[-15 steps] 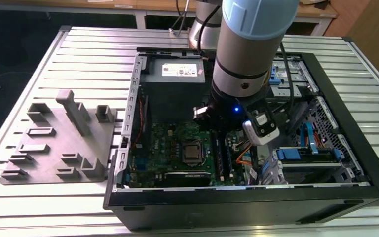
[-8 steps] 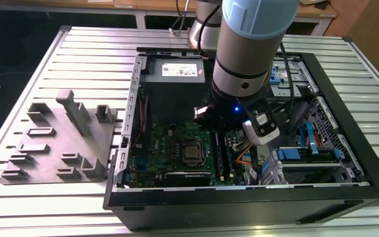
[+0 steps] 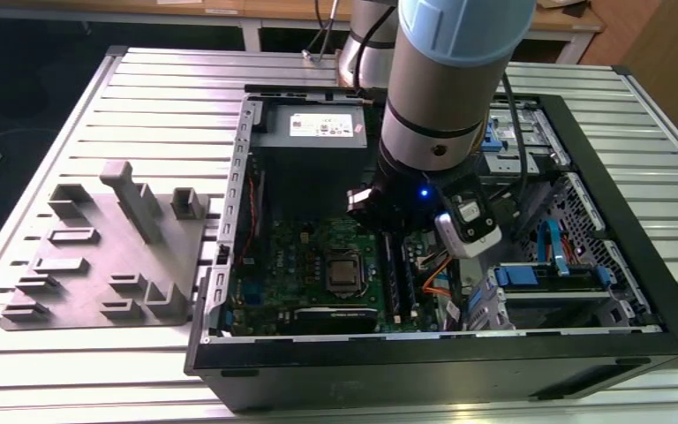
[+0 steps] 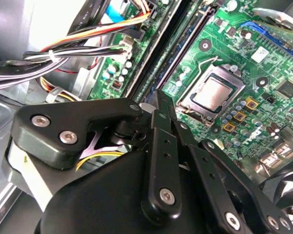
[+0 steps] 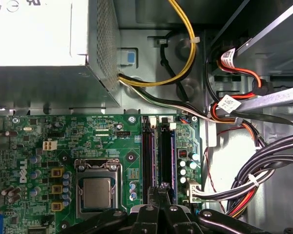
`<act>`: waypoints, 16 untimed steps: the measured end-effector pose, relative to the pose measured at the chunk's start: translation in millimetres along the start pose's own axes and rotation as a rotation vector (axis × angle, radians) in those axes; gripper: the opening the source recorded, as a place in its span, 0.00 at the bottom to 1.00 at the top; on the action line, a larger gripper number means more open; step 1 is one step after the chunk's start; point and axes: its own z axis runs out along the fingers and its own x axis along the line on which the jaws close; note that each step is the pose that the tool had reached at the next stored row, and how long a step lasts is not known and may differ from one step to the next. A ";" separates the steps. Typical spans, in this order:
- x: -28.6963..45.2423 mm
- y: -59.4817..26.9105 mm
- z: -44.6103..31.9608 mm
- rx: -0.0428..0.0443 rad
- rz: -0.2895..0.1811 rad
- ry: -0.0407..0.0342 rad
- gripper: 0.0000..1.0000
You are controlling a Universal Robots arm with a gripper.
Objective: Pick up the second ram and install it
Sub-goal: 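Press down the second ram until it locks into place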
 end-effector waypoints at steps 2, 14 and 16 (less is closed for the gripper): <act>0.0 0.0 0.0 0.0000 0.000 -0.0001 0.07; 0.1 2.9 0.4 -0.0016 0.000 0.0000 0.07; 0.1 4.0 0.6 -0.0020 0.000 0.0000 0.07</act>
